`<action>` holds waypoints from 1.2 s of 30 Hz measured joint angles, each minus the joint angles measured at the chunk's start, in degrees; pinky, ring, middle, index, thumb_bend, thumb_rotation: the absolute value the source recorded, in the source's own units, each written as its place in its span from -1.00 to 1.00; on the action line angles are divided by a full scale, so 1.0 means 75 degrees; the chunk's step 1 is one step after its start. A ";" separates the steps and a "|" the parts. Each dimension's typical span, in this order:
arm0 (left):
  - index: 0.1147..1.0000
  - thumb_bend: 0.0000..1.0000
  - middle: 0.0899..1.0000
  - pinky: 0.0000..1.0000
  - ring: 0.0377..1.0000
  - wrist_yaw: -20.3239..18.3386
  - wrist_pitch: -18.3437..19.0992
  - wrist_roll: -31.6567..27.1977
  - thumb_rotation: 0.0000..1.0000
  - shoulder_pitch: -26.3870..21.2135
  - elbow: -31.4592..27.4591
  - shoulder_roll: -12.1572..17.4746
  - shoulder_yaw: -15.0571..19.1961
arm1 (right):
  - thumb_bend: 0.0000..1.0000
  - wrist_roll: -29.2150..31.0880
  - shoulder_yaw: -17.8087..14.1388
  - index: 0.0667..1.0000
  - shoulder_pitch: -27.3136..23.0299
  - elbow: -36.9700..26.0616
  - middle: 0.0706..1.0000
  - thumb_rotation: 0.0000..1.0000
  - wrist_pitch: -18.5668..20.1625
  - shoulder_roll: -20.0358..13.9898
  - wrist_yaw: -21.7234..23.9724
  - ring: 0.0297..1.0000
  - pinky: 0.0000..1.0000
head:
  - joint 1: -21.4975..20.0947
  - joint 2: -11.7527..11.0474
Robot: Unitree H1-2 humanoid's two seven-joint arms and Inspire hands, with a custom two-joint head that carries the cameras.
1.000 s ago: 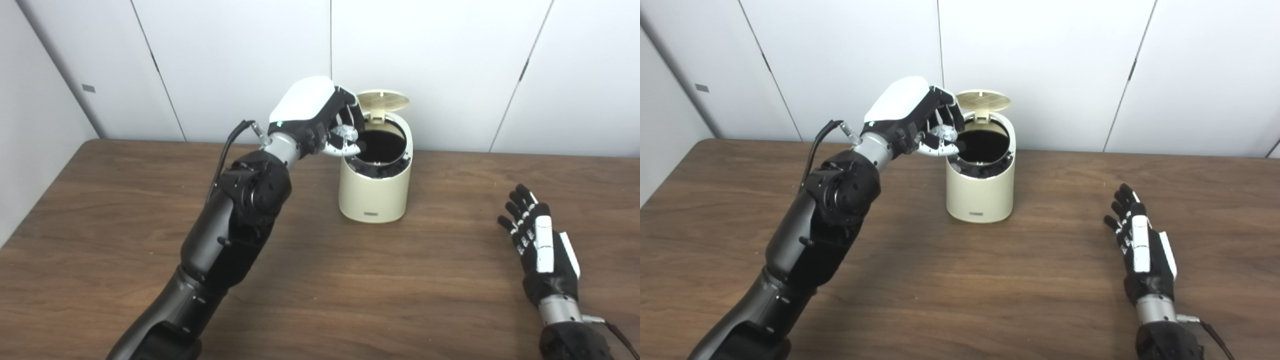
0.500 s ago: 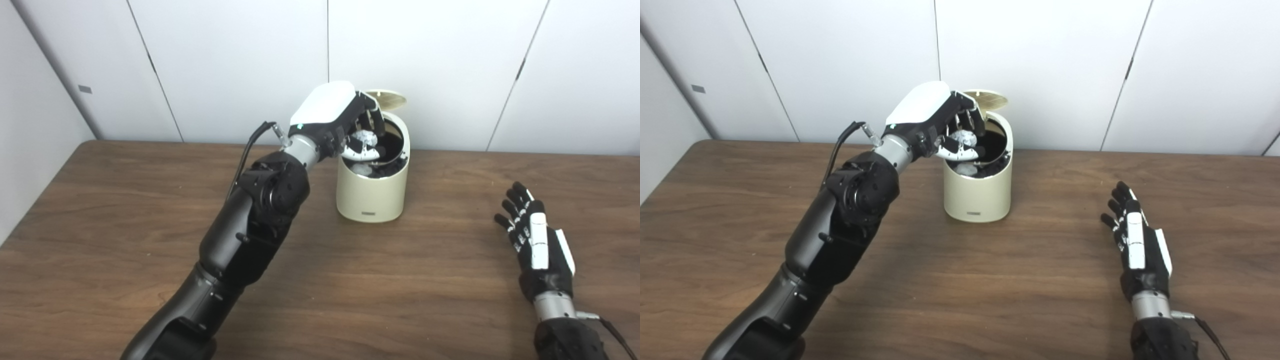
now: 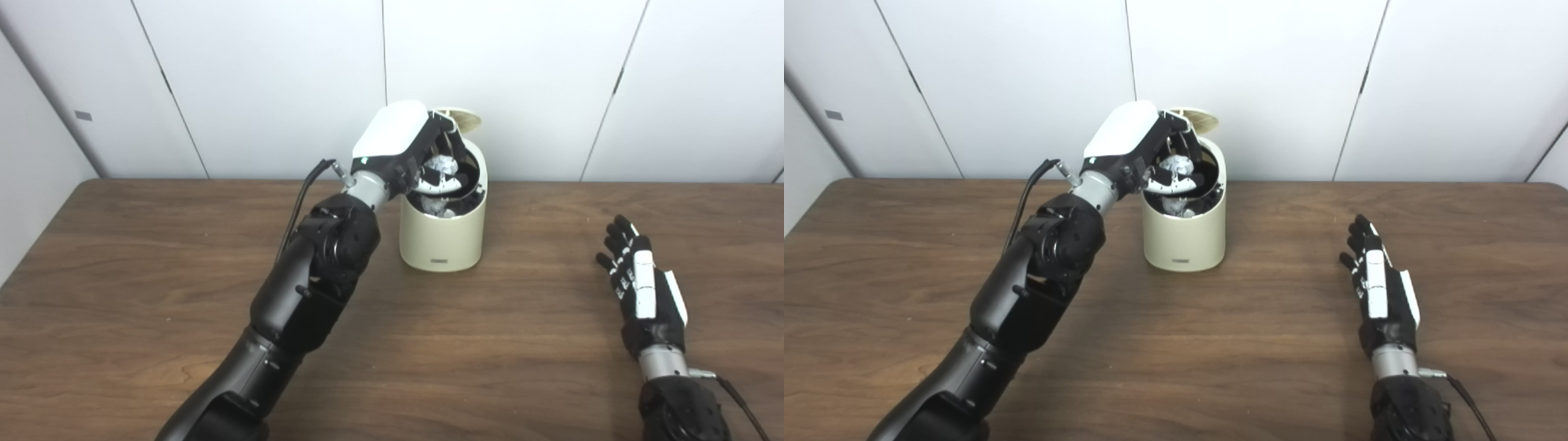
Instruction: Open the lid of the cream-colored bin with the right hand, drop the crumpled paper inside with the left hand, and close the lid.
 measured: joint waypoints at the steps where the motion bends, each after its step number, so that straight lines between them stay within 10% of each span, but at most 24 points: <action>1: -0.14 -0.06 -0.07 -0.38 -0.25 0.0119 -0.0029 0.0003 -1.00 0.0000 0.0050 -0.0048 0.0006 | 0.08 0.0005 -0.0002 0.88 0.0000 0.0001 0.90 1.00 -0.0004 0.0000 0.0000 0.92 0.84 | 0.0000 0.0000; 13: -0.18 -0.06 -0.02 -0.36 -0.21 0.1182 -0.0356 0.0043 -1.00 0.0195 0.0605 -0.0317 -0.0059 | 0.16 0.0161 -0.0008 0.89 -0.0022 0.0031 0.90 1.00 -0.0135 0.0010 0.0002 0.93 0.85 | -0.0094 0.0012; 36: -0.16 -0.06 -0.02 -0.38 -0.21 0.1105 -0.0264 0.0949 -1.00 0.0377 0.0683 -0.0038 -0.0788 | 0.13 0.0315 -0.0015 0.89 -0.0005 0.0000 0.86 1.00 -0.0134 0.0005 0.0011 0.91 0.82 | -0.0059 0.0129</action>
